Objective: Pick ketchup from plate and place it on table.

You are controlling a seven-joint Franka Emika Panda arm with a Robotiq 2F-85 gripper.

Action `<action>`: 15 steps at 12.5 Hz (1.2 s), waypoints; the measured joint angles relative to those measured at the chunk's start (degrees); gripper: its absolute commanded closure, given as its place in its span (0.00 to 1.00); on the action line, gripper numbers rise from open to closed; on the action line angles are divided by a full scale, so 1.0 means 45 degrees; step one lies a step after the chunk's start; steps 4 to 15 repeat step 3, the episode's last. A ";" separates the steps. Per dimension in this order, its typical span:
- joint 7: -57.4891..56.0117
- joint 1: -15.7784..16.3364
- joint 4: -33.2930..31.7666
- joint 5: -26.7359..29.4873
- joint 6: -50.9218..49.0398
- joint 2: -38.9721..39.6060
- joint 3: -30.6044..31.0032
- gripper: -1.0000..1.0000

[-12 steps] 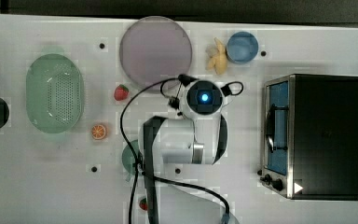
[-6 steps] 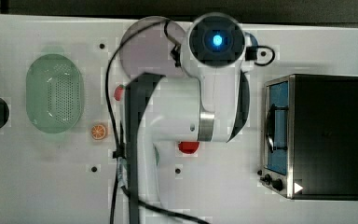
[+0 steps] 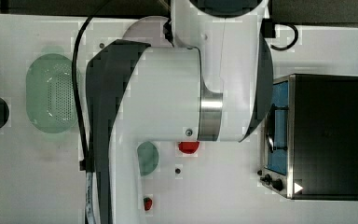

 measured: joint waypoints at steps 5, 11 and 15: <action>0.0040 0.0020 0.0696 -0.0138 -0.1407 0.0073 0.0082 0.00; 0.0040 0.0020 0.0696 -0.0138 -0.1407 0.0073 0.0082 0.00; 0.0040 0.0020 0.0696 -0.0138 -0.1407 0.0073 0.0082 0.00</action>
